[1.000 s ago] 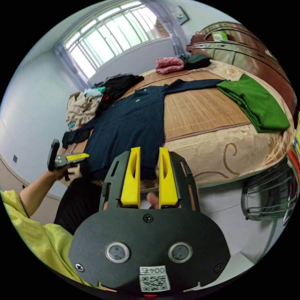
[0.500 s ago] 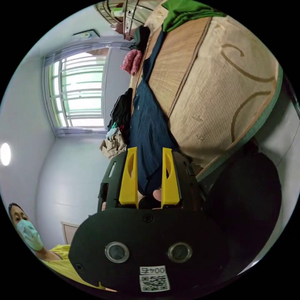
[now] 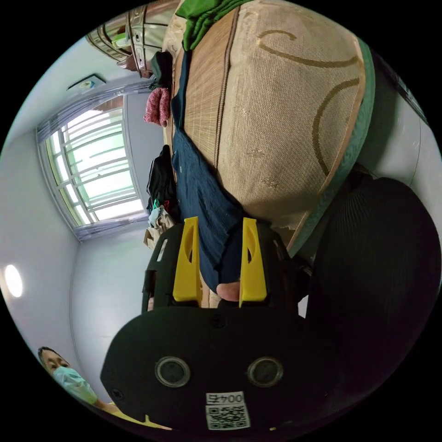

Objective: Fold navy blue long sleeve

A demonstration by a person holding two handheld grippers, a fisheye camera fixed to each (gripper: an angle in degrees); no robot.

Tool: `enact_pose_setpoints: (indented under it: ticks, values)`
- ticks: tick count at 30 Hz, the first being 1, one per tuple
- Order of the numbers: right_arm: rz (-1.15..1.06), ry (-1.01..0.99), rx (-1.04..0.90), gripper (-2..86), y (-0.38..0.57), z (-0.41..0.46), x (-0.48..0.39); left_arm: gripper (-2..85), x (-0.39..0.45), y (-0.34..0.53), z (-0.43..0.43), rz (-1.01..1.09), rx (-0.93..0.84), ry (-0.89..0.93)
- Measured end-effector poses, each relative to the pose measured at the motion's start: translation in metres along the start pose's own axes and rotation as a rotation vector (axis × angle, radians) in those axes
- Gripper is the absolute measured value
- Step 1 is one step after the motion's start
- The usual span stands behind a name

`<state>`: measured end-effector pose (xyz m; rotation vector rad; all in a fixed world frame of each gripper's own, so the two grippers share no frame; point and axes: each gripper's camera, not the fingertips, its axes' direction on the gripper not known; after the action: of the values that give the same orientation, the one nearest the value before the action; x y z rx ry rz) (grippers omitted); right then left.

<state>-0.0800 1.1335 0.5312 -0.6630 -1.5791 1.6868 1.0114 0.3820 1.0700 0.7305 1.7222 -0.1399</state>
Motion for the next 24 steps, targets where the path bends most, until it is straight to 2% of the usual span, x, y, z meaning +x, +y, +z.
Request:
enact_pose_setpoints:
  ticks: [6,10,17,20,24]
  values:
    - [-0.013,-0.008,0.029,4.9,0.0,0.01,-0.008,0.7,-0.03,0.032,0.025,-0.028,-0.036,0.066]
    - [-0.125,0.106,0.051,0.7,0.005,0.017,-0.029,0.7,-0.045,0.048,0.045,-0.039,-0.086,0.114]
    - [-0.465,0.52,0.031,3.1,0.024,0.051,-0.094,1.0,-0.059,0.062,0.073,-0.068,-0.141,0.133]
    - [-0.562,0.584,0.028,4.9,0.029,0.064,-0.12,1.2,-0.058,0.064,0.085,-0.066,-0.157,0.158]
    - [-0.633,0.533,0.002,7.7,0.031,0.078,-0.142,1.3,-0.054,0.069,0.1,-0.065,-0.173,0.117]
